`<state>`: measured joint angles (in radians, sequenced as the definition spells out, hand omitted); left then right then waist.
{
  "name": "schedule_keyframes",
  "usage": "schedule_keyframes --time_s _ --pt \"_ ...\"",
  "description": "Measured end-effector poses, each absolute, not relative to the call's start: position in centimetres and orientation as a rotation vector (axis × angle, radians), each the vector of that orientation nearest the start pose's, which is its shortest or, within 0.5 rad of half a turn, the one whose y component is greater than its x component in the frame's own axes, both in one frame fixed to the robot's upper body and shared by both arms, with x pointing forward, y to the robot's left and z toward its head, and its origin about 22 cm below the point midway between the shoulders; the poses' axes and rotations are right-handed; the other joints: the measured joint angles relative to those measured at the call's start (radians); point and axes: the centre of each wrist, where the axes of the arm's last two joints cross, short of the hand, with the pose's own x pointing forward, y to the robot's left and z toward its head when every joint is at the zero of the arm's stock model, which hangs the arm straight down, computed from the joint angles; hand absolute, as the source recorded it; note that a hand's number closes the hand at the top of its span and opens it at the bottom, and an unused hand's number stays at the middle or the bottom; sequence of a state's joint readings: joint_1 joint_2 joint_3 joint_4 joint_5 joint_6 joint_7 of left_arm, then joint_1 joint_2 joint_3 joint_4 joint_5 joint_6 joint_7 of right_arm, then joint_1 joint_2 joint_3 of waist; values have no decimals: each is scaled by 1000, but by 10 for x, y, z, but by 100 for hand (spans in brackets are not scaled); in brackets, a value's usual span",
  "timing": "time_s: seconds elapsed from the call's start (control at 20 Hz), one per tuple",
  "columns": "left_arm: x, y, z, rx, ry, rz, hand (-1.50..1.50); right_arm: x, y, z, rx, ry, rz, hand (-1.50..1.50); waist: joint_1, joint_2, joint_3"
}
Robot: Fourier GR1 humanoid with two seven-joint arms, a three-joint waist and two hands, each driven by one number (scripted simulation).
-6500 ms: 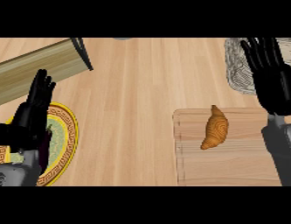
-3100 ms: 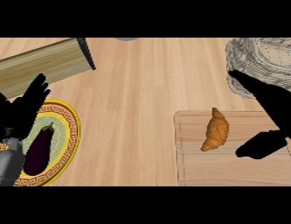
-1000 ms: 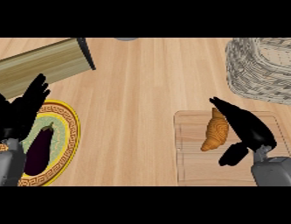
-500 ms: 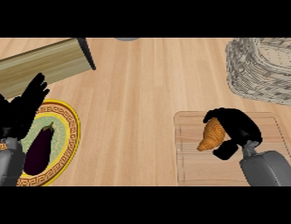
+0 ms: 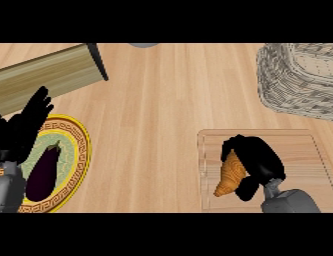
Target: Pick the croissant from the cutting board and place it in the basket
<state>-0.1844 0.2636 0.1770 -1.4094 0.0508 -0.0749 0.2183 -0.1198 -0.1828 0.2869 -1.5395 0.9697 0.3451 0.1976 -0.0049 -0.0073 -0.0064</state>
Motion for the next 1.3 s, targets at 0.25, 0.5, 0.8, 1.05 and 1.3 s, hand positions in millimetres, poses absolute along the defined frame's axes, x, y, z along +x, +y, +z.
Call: schedule_keyframes --time_s 0.25,0.5,0.8,1.05,1.3 --pt "290 314 39 204 -1380 -64 0 210 -151 14 -520 -1267 1267 150 -4 2 3" --pt "290 320 41 199 -1382 -63 0 178 -136 16 -465 -1308 1227 150 -1 4 5" --pt "287 325 37 199 -1382 -65 0 159 -134 53 -276 -1546 958 150 -7 4 6" --pt "287 320 37 205 -1386 -63 0 143 -138 100 -289 -1739 778 150 -7 4 6" --pt "290 314 38 201 -1387 -67 0 140 -149 138 -388 -1779 678 150 -2 5 6"
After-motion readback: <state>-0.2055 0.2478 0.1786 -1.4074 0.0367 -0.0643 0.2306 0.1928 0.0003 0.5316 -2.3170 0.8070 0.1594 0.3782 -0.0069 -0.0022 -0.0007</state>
